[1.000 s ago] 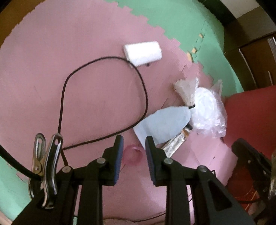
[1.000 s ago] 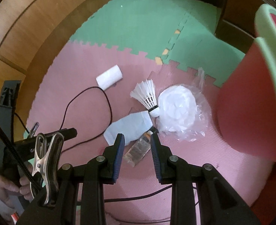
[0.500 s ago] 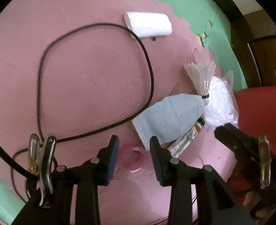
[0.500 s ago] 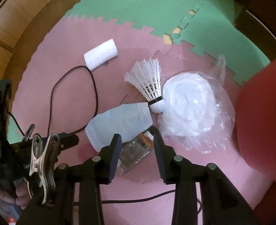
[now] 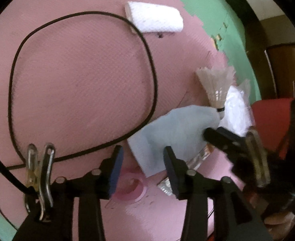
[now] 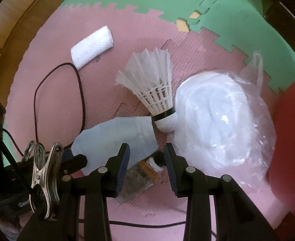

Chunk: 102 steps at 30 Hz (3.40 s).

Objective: Collect trash
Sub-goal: 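Close the left tool on the light-blue mask while the right tool closes on its edge, then lift and carry the light-blue mask with both tools over the red bucket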

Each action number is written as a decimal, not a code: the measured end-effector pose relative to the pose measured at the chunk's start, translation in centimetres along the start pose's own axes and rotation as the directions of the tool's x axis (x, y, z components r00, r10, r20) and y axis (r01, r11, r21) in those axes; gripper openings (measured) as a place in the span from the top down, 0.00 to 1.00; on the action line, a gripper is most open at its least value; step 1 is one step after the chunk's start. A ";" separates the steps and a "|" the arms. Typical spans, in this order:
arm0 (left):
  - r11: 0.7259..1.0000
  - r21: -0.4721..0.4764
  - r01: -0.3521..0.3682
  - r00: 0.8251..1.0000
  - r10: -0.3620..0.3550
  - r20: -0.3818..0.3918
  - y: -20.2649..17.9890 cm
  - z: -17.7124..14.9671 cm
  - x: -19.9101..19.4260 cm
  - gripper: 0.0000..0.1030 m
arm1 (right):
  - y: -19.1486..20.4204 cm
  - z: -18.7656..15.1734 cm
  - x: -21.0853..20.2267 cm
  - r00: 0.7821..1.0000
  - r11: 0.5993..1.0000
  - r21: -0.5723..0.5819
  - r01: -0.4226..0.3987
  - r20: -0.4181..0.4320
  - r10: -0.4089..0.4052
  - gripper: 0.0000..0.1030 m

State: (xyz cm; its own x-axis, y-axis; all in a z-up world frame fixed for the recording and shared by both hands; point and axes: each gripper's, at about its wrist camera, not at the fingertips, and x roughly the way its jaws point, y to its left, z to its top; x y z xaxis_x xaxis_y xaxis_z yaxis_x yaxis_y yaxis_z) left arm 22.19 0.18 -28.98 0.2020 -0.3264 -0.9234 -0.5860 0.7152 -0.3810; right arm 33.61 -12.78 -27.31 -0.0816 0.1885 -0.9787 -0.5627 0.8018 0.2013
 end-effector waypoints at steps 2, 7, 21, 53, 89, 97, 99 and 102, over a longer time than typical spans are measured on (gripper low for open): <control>1.000 -0.006 -0.001 1.000 0.001 0.005 -0.1 0.0 0.0 0.55 | 0.2 0.2 0.6 1.000 1.000 -0.006 0.000 -0.008 0.000 0.65; 1.000 -0.027 -0.002 1.000 0.003 0.021 -0.6 0.2 0.2 0.55 | 0.1 0.6 1.3 1.000 1.000 0.008 -0.025 -0.016 0.025 0.65; 1.000 0.010 -0.003 1.000 0.003 0.013 -2.7 0.4 0.0 0.93 | 0.3 1.2 0.1 0.998 0.997 0.019 -0.069 -0.010 0.069 0.91; 0.933 0.354 0.071 0.991 -0.106 0.081 -15.2 -4.9 -22.1 0.94 | -0.7 -6.1 -25.3 0.935 0.957 0.166 -0.239 0.304 0.181 0.93; 0.703 0.709 0.046 0.993 -0.113 0.047 -35.1 -9.8 -24.1 0.94 | -12.0 -16.4 -39.0 0.798 0.866 0.389 -0.315 0.603 0.019 0.93; 0.669 0.743 0.037 0.994 -0.099 0.039 -37.7 -10.2 -21.9 0.94 | -14.5 -17.2 -38.5 0.800 0.840 0.445 -0.309 0.600 -0.023 0.93; 0.661 0.750 0.033 0.995 -0.092 0.037 -38.2 -10.3 -21.3 0.94 | -14.9 -17.4 -38.4 0.801 0.837 0.454 -0.305 0.597 -0.032 0.93; 0.656 0.754 0.031 0.996 -0.082 0.030 -38.8 -10.5 -20.4 0.94 | -15.7 -17.6 -38.1 0.805 0.828 0.472 -0.304 0.592 -0.041 0.93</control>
State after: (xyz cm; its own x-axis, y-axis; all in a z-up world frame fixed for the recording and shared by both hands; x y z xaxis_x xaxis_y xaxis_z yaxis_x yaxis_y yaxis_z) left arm 32.57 -27.38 5.12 0.2724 -0.3654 -0.8901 0.2142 0.9249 -0.3141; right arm 31.08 -42.54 6.08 0.4442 0.4543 -0.7722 -0.0528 0.8737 0.4837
